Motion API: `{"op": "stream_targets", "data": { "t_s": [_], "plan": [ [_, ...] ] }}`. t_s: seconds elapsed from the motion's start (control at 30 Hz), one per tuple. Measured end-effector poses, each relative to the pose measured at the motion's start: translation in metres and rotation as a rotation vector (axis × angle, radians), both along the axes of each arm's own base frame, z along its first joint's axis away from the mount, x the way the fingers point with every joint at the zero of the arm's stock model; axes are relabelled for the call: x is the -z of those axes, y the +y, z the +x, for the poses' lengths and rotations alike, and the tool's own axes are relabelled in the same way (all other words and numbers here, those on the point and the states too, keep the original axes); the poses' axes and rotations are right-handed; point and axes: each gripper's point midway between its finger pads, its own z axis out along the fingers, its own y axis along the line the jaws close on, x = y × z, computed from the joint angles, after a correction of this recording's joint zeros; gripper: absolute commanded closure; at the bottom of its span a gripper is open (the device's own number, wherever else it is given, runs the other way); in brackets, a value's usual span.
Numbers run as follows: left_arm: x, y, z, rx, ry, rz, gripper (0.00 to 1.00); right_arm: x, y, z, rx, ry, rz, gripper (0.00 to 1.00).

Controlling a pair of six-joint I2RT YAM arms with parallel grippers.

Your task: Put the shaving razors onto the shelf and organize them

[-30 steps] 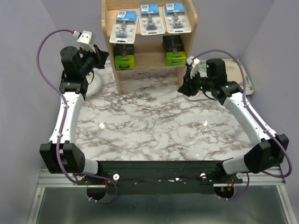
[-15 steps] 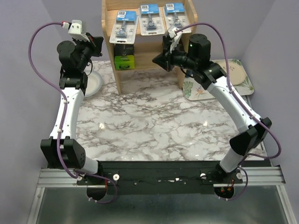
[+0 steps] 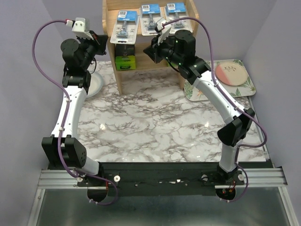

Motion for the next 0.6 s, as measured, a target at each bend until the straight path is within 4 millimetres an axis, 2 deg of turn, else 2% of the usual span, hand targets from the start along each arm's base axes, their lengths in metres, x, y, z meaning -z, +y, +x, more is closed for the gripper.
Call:
{"op": "stream_targets", "data": {
  "t_s": [0.27,0.6],
  "plan": [
    [-0.014,-0.039,-0.007,0.079,-0.027,0.018,0.99,-0.027,0.005,0.026,0.064,-0.097,0.051,0.87],
    [-0.008,-0.05,-0.008,0.085,-0.01,0.042,0.98,-0.038,0.011,0.034,0.068,-0.137,0.094,0.85]
  ]
}}
